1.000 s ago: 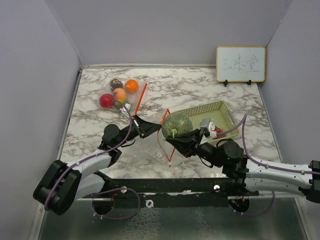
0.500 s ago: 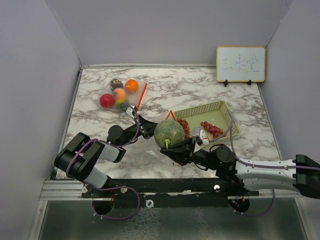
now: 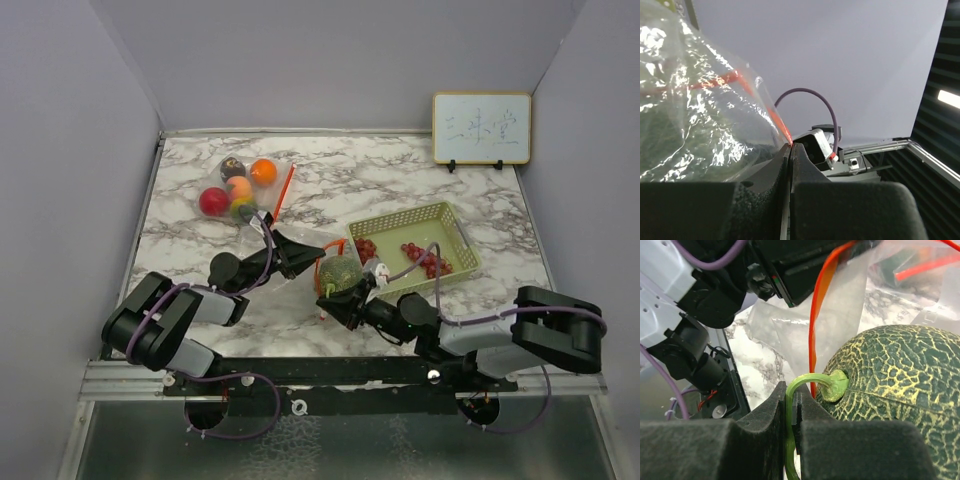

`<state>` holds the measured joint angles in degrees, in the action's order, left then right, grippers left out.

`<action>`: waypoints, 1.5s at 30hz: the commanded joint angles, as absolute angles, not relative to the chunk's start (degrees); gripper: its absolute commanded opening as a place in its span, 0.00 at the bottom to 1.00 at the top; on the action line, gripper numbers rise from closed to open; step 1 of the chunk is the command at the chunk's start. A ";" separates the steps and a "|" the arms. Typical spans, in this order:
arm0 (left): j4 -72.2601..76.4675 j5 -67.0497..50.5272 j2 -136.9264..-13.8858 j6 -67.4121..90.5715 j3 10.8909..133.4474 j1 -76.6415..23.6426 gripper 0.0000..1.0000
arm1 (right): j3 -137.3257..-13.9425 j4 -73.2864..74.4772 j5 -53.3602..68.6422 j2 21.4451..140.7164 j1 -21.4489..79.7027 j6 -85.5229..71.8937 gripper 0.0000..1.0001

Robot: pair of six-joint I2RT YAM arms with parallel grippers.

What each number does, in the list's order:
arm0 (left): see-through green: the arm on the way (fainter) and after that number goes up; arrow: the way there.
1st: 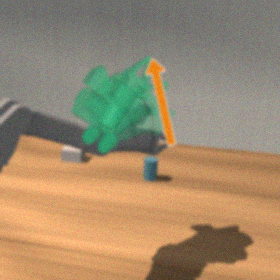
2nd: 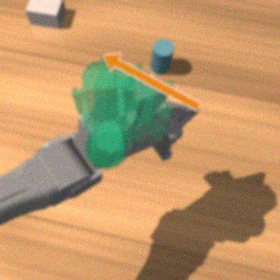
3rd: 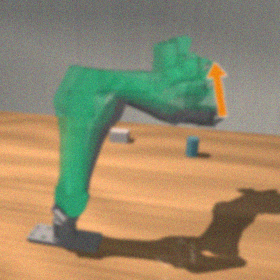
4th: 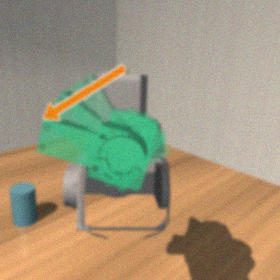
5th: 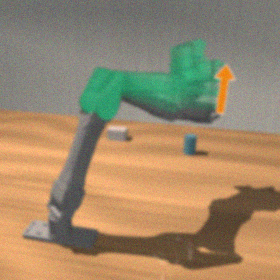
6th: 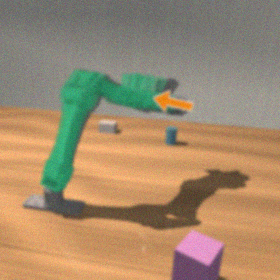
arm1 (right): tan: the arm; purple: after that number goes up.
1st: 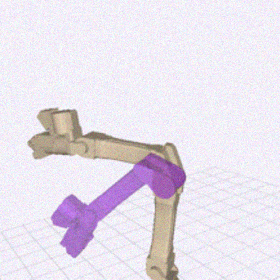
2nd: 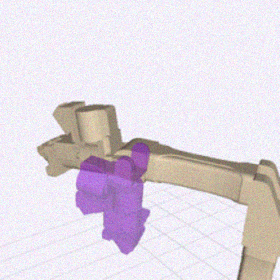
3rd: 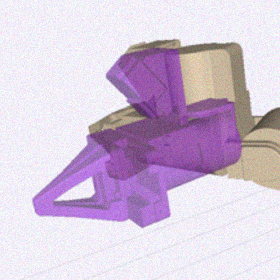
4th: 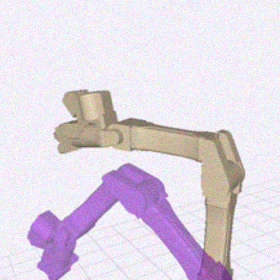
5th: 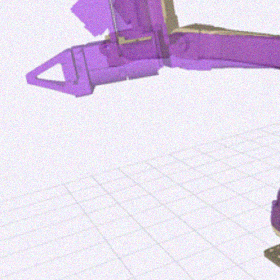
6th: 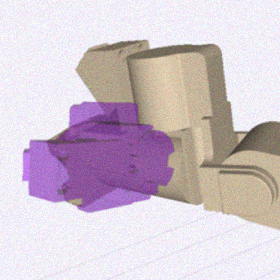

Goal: Place the food in the zip-top bag and seal the zipper
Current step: Pick up the fake fruit from the zipper food storage bag.

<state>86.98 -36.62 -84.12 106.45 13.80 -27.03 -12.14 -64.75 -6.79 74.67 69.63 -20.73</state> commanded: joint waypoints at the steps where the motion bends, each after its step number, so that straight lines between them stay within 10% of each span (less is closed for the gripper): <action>1: 101.86 -38.32 -81.00 108.89 13.88 -27.42 0.00 | -16.47 -71.40 -4.50 81.74 69.11 -20.97 0.02; 17: 101.59 -45.14 -82.26 109.90 12.04 -28.36 0.00 | -26.90 -54.48 7.00 72.65 68.82 -2.10 0.02; 33: 83.52 -43.11 -69.09 107.15 15.56 -37.00 0.00 | -21.05 -87.49 -15.71 83.05 68.55 0.00 0.02; 45: 88.28 -42.82 -72.39 107.49 14.98 -37.00 0.00 | -32.04 -51.92 20.70 70.06 67.23 -3.59 0.02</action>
<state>86.74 -41.39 -69.28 107.85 14.68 -36.51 -24.99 -63.66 0.75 72.69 66.65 -2.39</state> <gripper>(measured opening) 0.011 0.064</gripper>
